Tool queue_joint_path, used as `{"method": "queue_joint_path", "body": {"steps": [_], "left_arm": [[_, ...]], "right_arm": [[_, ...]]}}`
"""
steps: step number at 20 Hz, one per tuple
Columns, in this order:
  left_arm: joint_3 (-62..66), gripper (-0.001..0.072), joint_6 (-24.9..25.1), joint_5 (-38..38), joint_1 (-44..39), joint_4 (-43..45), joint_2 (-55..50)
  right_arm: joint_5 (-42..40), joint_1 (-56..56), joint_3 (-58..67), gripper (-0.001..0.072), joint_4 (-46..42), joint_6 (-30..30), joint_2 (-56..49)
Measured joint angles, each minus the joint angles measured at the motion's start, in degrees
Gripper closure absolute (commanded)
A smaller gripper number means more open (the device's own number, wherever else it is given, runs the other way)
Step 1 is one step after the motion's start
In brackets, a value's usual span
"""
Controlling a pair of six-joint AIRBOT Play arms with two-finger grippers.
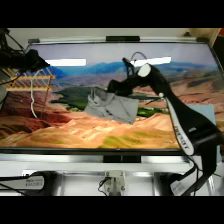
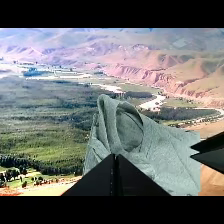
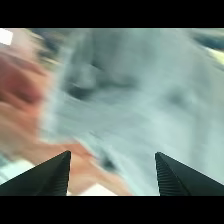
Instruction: Fold the shirts.
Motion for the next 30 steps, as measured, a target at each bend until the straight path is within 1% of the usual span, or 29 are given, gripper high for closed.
{"method": "queue_joint_path", "body": {"steps": [1, 3, 5, 8, 12, 13, 14, 15, 16, 19, 22, 25, 30], "left_arm": [[-0.02, 0.0678, 0.37, -0.11, -0.09, -0.02, 0.0], [-0.02, 0.0678, 1.01, -0.24, -0.15, -0.02, 0.04], [-0.02, 0.0677, 1.7, -0.28, -0.13, 0.02, 0.04], [-0.02, 0.0678, 2.47, -0.33, -0.17, 0.0, 0.04], [-0.02, 0.0677, 2.91, -0.33, -0.17, -0.02, 0.04], [-0.02, 0.0677, 2.95, -0.33, -0.17, 0.0, 0.04], [-0.02, 0.0678, 2.99, -0.37, -0.17, 0.0, 0.04], [-0.02, 0.0677, 2.99, -0.37, -0.17, -0.04, 0.07], [-0.02, 0.0677, 3.02, -0.35, -0.17, 0.0, 0.04], [-0.02, 0.0677, 3.06, -0.35, -0.17, -0.02, 0.04], [-0.02, 0.0678, 3.02, -0.33, -0.17, -0.02, 0.04], [-0.02, 0.0678, 2.99, -0.33, -0.17, -0.02, 0.04], [-0.02, 0.0677, 2.97, -0.33, -0.17, -0.02, 0.04]], "right_arm": [[5.05, -2.03, -0.33, 0.0078, -5.75, 1.31, 0.83], [11.32, -5.68, -2.49, 0.0077, -12.55, 3.04, 1.81], [13.31, -7.74, -6.25, 0.0077, -12.81, 3.78, 2.29], [9.57, -8.9, -12.28, 0.0077, -10.34, 4.26, 2.27], [3.23, -8.96, -15.61, 0.0083, -3.87, 2.97, -0.39], [2.69, -8.94, -15.89, 0.0268, -1.99, 2.8, -1.16], [2.12, -8.85, -16.13, 0.0599, -0.59, 2.38, -1.86], [1.25, -8.81, -16.33, 0.0631, 0.96, 1.57, -2.6], [1.18, -8.98, -16.22, 0.0644, 2.45, 0.31, -2.75], [0.57, -9.86, -13.42, 0.0645, 6.99, -4.85, -0.9], [0.37, -11.96, -6.75, 0.0646, 9.16, -6.88, 4.22], [0.48, -15.5, 0.52, 0.0646, 10.29, -5.25, 9.73], [2.95, -25.44, 7.23, 0.0646, 6.91, -1.01, 16.37]]}}
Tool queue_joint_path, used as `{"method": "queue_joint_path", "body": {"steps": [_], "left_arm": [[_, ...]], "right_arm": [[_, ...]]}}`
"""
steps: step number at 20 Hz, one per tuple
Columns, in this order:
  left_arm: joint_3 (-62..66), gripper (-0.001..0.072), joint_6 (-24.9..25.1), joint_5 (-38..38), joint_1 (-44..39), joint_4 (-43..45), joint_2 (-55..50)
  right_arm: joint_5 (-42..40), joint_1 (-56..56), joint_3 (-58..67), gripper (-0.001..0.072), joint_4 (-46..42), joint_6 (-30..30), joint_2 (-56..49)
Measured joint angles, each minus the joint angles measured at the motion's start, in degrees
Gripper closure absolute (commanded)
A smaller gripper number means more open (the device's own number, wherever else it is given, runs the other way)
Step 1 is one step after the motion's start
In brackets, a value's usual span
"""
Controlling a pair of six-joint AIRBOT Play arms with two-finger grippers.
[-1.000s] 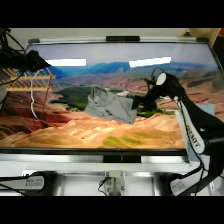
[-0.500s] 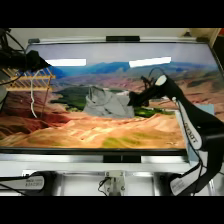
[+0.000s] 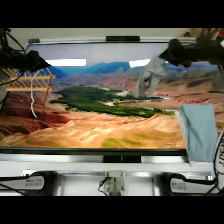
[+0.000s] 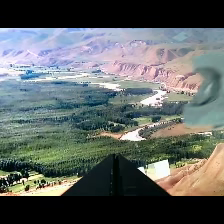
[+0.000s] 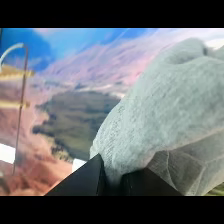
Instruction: Fold the shirts.
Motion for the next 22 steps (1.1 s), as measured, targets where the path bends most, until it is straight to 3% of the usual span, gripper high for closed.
{"method": "queue_joint_path", "body": {"steps": [13, 22], "left_arm": [[0.0, 0.0677, -0.04, 0.0, -0.02, 0.0, 0.0], [0.0, 0.0677, 1.36, 0.0, -0.46, -0.02, 0.0]], "right_arm": [[7.48, -25.83, 1.79, 0.0645, -6.14, 3.13, 2.91], [24.39, -28.06, 1.38, 0.0646, -26.45, 9.57, 5.46]]}}
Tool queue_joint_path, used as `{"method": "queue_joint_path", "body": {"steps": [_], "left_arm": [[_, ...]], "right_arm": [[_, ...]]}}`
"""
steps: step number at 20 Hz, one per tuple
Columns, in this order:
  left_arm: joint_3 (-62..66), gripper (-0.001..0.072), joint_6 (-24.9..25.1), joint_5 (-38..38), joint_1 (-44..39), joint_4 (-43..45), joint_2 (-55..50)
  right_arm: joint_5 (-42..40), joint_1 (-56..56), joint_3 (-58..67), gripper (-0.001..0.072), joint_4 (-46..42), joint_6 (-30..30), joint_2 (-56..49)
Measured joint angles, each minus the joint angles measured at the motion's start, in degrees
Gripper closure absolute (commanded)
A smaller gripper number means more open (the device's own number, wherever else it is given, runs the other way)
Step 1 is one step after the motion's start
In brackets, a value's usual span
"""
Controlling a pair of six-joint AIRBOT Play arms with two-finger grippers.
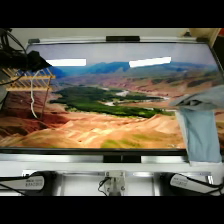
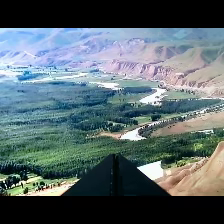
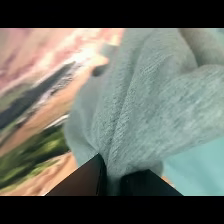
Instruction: Fold the shirts.
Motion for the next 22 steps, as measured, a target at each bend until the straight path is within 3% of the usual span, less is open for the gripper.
{"method": "queue_joint_path", "body": {"steps": [4, 13, 14, 15, 16, 22], "left_arm": [[0.0, 0.0677, 0.85, 0.0, -0.02, 0.02, 0.0], [0.0, 0.0677, 1.73, -0.02, -0.02, 0.0, 0.0], [0.0, 0.0677, 1.77, -0.02, -0.02, 0.0, 0.0], [0.0, 0.0677, 1.81, -0.02, -0.02, 0.0, 0.0], [0.0, 0.0677, 1.81, -0.02, -0.02, 0.0, 0.0], [0.07, 0.068, 1.81, 0.0, -0.2, 0.66, 0.0]], "right_arm": [[1.97, -0.11, -6.45, 0.0646, -9.09, 2.03, 3.19], [5.66, -6.23, -35.21, 0.0643, -22.97, 2.95, 14.91], [5.38, -7.08, -37.35, 0.0517, -23.61, 2.95, 15.65], [5.22, -7.89, -39.43, 0.02, -24.15, 3.02, 16.24], [4.42, -8.59, -41.11, 0.0051, -24.79, 3.17, 16.63], [1.2, -9.55, -40.19, 0.0063, -25.51, 0.52, 17.51]]}}
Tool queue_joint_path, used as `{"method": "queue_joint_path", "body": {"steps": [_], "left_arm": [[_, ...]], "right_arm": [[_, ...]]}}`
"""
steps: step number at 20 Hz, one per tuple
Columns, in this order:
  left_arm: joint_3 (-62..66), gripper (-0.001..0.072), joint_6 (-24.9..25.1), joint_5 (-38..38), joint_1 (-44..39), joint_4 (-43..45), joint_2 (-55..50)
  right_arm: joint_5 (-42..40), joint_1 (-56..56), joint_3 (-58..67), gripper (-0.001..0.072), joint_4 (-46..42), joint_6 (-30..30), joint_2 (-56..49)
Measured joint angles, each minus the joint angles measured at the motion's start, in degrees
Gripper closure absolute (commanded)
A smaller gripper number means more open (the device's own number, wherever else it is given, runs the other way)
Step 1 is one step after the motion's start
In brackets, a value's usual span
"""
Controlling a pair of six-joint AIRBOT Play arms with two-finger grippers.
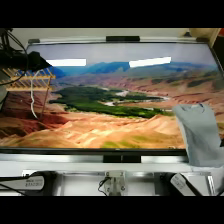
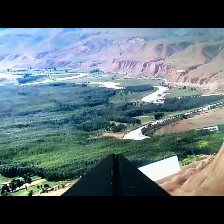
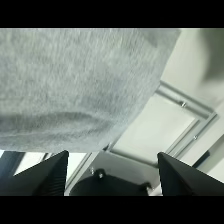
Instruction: Fold the shirts.
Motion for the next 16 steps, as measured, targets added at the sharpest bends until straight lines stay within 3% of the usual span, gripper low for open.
{"method": "queue_joint_path", "body": {"steps": [3, 5, 6, 7, 8, 12, 16], "left_arm": [[1.18, 0.068, -1.4, -1.22, -3.02, 9.14, 0.0], [1.88, 0.0677, -5.46, -2.95, -7.43, 22.34, -0.17], [2.1, 0.0558, -7.69, -4.17, -9.75, 28.68, -0.55], [2.23, 0.0105, -9.64, -6.05, -12.15, 33.99, -1.11], [2.29, -0.0013, -11.06, -7.85, -14.08, 37.33, -1.68], [0.11, -0.0013, -14.05, -13.44, -19.21, 41.05, -3.23], [-4.31, -0.0013, -17.18, -11.43, -20.94, 37.7, -1.88]], "right_arm": [[-7.5, 3.93, 8.72, 0.0064, 1.79, -2.05, 0.07], [-14.88, 10.56, 13.9, 0.0064, 4.11, -2.49, 0.07], [-18.12, 15.28, 15.67, 0.0064, 4.68, -2.25, -0.11], [-20.31, 19.93, 16.85, 0.0064, 5.11, -1.66, -0.7], [-21.2, 24.5, 17.68, 0.0063, 5.68, -1.07, -1.75], [-16.85, 36.57, 19.39, 0.0062, 11.41, -0.55, -9.18], [-11.93, 39.98, 19.89, 0.0062, 17.31, -2.6, -13.66]]}}
